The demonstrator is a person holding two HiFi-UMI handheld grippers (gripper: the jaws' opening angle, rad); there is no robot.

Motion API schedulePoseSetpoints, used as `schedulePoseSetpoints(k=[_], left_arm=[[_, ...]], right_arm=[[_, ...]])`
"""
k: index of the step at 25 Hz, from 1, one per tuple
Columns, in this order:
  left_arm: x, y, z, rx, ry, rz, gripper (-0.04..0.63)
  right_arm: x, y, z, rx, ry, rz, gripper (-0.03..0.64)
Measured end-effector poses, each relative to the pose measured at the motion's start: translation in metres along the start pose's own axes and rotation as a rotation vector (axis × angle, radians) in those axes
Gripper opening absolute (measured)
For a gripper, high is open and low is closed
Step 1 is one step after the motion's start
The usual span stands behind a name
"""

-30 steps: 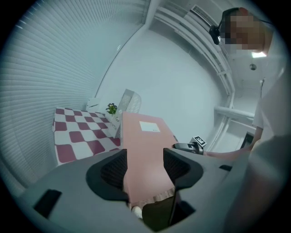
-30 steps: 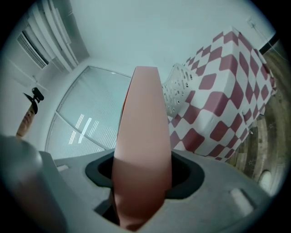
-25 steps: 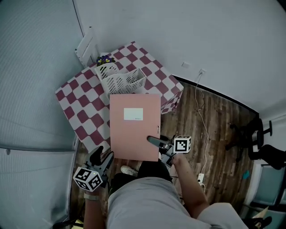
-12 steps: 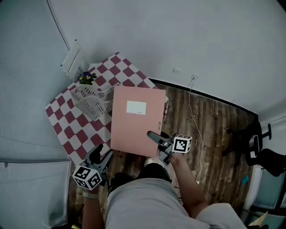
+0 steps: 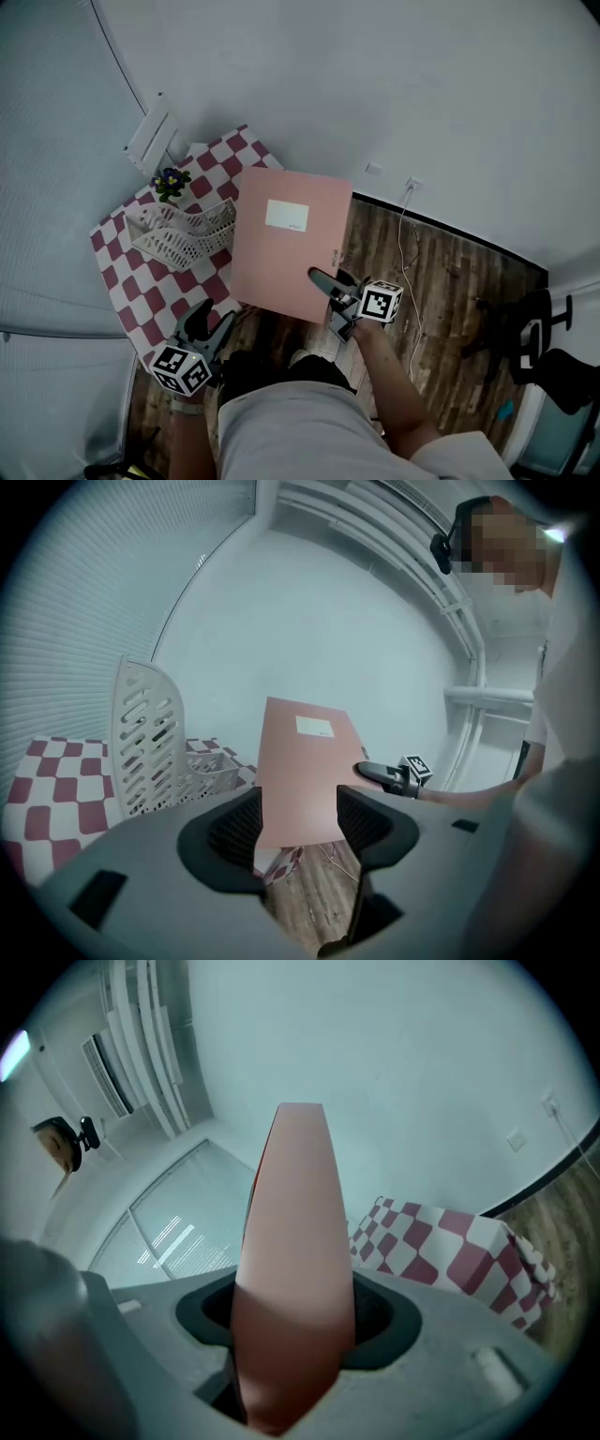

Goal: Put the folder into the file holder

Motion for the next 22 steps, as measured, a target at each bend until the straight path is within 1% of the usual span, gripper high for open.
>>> schedulePoseSetpoints(k=[5, 13, 17, 22], left_arm=[[-0.005, 0.007, -0.025, 0.002, 0.009, 0.01, 0.238], [-0.039, 0.029, -0.074, 0.022, 0.011, 0.052, 0.238], [-0.058, 0.042, -0.091, 0.042, 0.024, 0.072, 0.238], [-0.073, 0.05, -0.096, 0.071, 0.073, 0.097, 0.238]], right_arm=[[0.015, 0.034, -0.02, 0.001, 0.025, 0.03, 0.27], [0.029, 0.09, -0.074, -0.051, 0.087, 0.082, 0.27], [0.037, 0.119, -0.105, -0.074, 0.136, 0.111, 0.27], [0.039, 0.146, -0.15, -0.118, 0.229, 0.167, 0.269]])
Point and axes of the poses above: the fingertips, and each gripper's own axes: z backward along the fingers, x to its right, y out of its top, the point moved 9 cm from there along z, backward along the fingers, and after that the axes turned 2 degrees about -z, right-handed, at the moved point
